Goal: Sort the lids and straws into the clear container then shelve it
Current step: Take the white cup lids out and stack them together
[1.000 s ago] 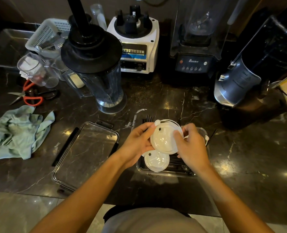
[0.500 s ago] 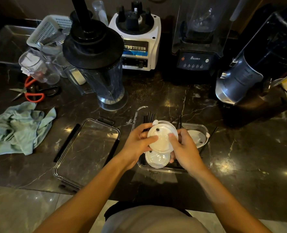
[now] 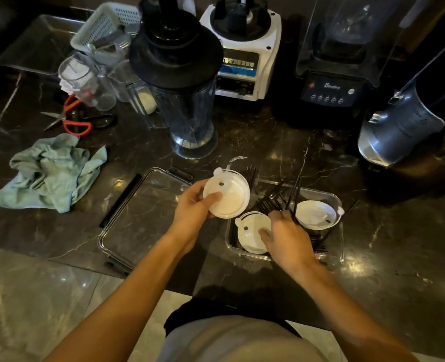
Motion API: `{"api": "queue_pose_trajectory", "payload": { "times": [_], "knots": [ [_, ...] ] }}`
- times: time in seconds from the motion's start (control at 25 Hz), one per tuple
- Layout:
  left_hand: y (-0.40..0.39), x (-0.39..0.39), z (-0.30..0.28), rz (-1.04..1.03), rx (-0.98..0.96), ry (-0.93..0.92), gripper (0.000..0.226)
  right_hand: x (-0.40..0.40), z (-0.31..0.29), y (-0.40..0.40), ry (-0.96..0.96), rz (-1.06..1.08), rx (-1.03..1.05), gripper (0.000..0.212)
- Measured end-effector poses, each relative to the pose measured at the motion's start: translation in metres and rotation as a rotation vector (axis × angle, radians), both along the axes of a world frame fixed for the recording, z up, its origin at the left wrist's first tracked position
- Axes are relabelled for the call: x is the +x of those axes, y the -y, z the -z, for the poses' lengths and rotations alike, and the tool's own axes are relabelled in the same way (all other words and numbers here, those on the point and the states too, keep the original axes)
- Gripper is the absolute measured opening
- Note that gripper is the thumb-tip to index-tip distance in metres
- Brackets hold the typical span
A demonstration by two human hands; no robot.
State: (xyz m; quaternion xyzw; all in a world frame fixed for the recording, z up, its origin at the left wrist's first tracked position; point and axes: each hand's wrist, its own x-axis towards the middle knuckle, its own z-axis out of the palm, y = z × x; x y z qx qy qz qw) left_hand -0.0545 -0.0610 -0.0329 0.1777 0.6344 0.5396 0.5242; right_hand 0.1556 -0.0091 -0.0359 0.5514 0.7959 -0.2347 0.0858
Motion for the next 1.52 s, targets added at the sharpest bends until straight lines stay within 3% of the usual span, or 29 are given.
{"api": "queue_pose_trajectory", "payload": {
  "times": [0.2, 0.32, 0.56, 0.72, 0.88, 1.12, 1.28, 1.36, 1.52],
  "knots": [
    [0.014, -0.004, 0.004, -0.025, -0.012, -0.001, 0.027, -0.003, 0.004, -0.003, 0.040, 0.005, 0.062, 0.034],
    [0.015, -0.005, 0.007, -0.007, -0.014, -0.003, 0.030, 0.003, -0.009, -0.017, -0.105, 0.067, -0.034, 0.009],
    [0.002, 0.000, 0.001, 0.036, 0.015, -0.011, 0.033, 0.021, -0.044, -0.030, -0.607, 0.360, -0.128, 0.023],
    [-0.009, 0.006, -0.007, 0.083, 0.059, -0.006, 0.032, 0.007, -0.052, -0.032, -0.816, 0.481, -0.125, 0.025],
    [-0.012, 0.019, -0.018, 0.127, 0.096, 0.048, 0.027, -0.017, -0.040, -0.025, -0.741, 0.385, -0.062, 0.017],
    [-0.004, 0.021, -0.015, 0.093, 0.106, 0.115, 0.040, -0.036, -0.033, -0.016, -0.527, 0.299, 0.063, 0.022],
    [0.000, 0.012, -0.011, 0.083, 0.082, 0.075, 0.029, -0.043, -0.032, -0.015, -0.461, 0.224, 0.134, 0.025],
    [0.002, 0.010, -0.008, 0.069, 0.055, 0.074, 0.026, -0.045, -0.032, -0.015, -0.512, 0.241, 0.106, 0.025],
    [0.007, 0.012, -0.004, 0.016, 0.033, 0.014, 0.029, -0.064, -0.030, -0.008, -0.635, 0.329, -0.168, 0.017]
  ]
}}
